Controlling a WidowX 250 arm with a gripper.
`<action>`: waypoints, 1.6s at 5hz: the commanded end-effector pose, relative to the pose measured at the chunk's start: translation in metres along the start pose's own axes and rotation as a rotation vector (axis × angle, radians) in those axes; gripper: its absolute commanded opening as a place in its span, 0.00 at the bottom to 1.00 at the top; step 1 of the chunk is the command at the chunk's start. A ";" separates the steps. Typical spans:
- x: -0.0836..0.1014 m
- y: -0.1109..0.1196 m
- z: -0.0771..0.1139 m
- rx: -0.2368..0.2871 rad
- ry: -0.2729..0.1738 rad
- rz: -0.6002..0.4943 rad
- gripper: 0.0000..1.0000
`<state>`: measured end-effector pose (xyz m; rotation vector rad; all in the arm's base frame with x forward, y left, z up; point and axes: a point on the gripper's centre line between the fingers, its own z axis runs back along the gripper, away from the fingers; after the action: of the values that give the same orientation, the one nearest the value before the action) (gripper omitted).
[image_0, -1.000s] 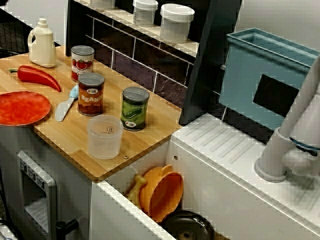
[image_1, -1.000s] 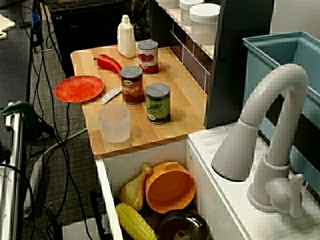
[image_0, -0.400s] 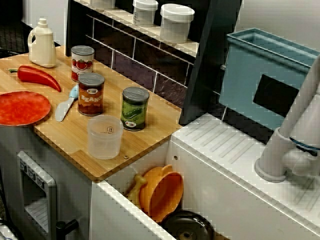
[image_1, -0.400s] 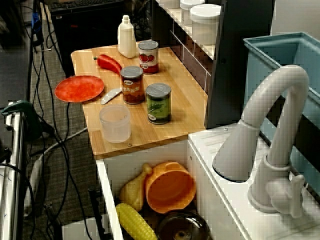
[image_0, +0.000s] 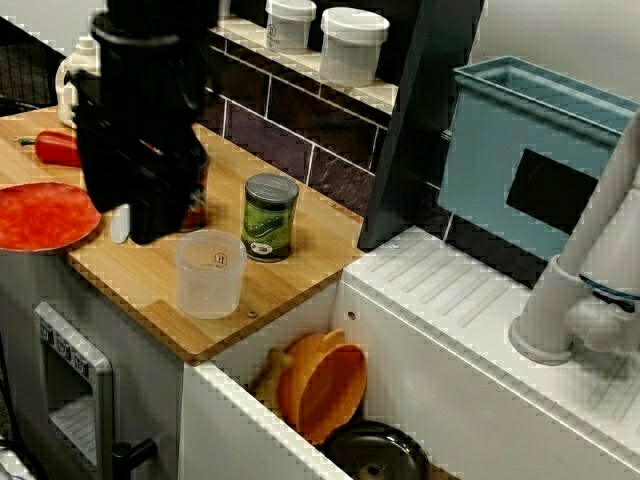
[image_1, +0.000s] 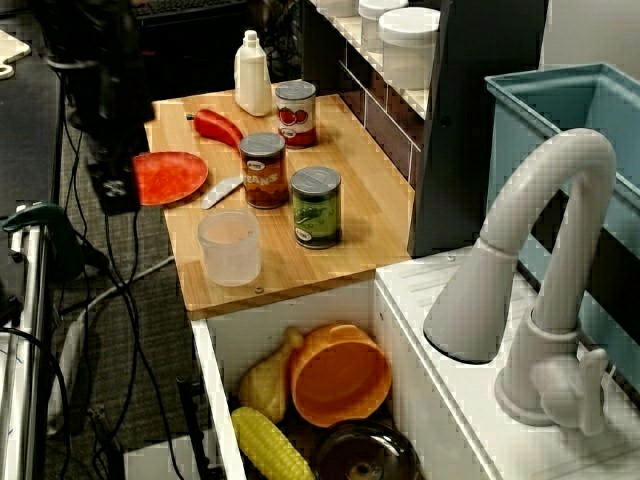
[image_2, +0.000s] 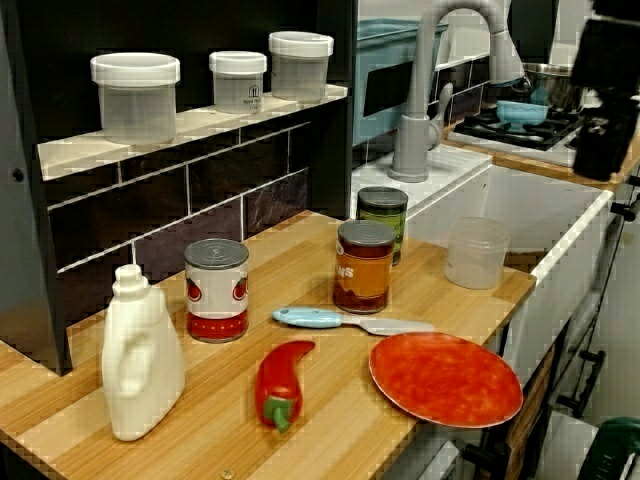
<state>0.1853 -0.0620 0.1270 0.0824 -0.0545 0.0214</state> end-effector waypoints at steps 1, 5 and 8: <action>0.046 0.012 -0.031 0.032 -0.075 -0.061 1.00; 0.096 0.004 -0.031 0.010 -0.002 -0.088 1.00; 0.061 -0.004 -0.028 0.009 -0.028 -0.112 1.00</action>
<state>0.2439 -0.0640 0.0921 0.0937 -0.0339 -0.0881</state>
